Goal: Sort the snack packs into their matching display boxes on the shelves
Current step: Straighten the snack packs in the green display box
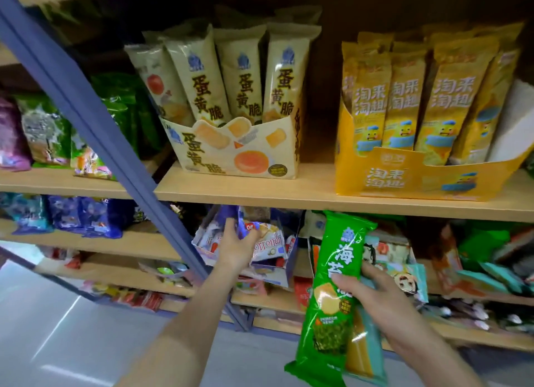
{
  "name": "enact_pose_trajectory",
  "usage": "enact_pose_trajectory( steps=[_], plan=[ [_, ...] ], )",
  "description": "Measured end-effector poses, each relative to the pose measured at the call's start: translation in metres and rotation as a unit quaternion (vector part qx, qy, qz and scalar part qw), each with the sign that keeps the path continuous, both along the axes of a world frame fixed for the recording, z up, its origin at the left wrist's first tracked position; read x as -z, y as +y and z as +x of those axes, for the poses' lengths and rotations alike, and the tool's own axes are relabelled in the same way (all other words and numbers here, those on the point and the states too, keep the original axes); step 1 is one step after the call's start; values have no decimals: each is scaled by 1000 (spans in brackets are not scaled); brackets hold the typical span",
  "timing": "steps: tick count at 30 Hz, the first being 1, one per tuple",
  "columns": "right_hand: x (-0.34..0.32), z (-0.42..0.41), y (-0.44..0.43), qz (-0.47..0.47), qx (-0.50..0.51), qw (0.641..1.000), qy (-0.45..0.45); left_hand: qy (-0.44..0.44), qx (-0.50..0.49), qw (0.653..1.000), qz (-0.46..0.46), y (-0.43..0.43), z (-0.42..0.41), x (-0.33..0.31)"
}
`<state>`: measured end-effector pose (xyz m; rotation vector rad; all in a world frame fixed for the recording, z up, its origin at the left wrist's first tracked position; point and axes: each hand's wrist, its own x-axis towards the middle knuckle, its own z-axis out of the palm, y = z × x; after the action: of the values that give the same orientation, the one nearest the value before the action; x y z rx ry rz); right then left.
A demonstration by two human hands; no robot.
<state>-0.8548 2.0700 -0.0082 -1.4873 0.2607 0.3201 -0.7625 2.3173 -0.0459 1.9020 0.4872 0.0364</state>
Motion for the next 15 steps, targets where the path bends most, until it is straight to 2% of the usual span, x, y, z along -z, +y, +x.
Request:
enact_pose_trajectory(
  steps=[9,11,15],
  plan=[
    [-2,1,1,-14,5,1000,25,73,39,982,170,17,40,1],
    [-4,2,0,-12,3,1000,21,73,27,980,185,23,40,3],
    [-2,3,5,-8,2,1000,24,37,21,986,159,27,31,13]
  ],
)
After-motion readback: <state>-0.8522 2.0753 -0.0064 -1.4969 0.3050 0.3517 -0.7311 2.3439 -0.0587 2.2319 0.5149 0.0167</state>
